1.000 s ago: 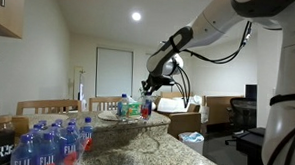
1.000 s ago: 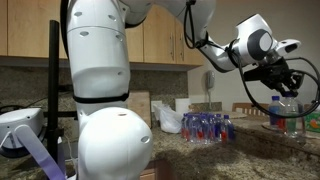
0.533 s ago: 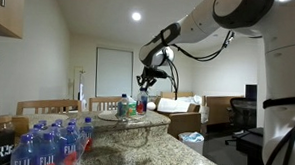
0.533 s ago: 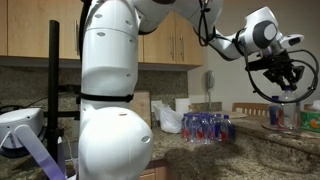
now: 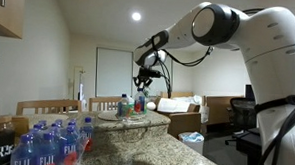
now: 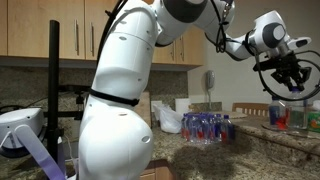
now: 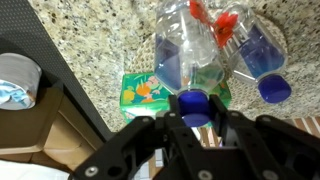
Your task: Put three bottles of water a step above
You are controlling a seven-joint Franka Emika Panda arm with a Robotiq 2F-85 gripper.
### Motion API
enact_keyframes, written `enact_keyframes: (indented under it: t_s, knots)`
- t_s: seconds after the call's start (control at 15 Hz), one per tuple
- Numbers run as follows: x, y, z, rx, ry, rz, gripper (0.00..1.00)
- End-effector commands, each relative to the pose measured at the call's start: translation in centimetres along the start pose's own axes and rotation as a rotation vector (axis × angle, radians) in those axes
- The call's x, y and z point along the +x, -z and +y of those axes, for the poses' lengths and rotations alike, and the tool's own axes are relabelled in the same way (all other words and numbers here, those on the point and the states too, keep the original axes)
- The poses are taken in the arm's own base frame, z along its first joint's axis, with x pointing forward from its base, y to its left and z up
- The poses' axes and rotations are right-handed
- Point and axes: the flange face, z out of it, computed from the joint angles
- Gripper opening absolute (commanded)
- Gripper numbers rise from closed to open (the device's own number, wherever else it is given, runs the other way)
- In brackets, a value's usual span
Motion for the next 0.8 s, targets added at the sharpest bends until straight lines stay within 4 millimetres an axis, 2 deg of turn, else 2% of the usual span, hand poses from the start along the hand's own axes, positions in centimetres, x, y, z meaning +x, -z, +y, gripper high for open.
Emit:
enact_keyframes:
  t_s: [0.0,0.33,0.6,0.67,0.73]
  knots:
    - [1.5,-0.9,-0.6,-0.02,-0.014,0.005,0.09]
    - [2.1,-3.6,-1.5,-0.027,-0.005,-0.002,0.09]
    - [2.5,-4.4,-2.2,-0.031,0.007,0.001,0.08]
    - [2.5,-4.5,-2.3,-0.032,0.009,0.001,0.41]
    - [2.6,-4.4,-2.4,-0.033,0.013,0.0,0.6]
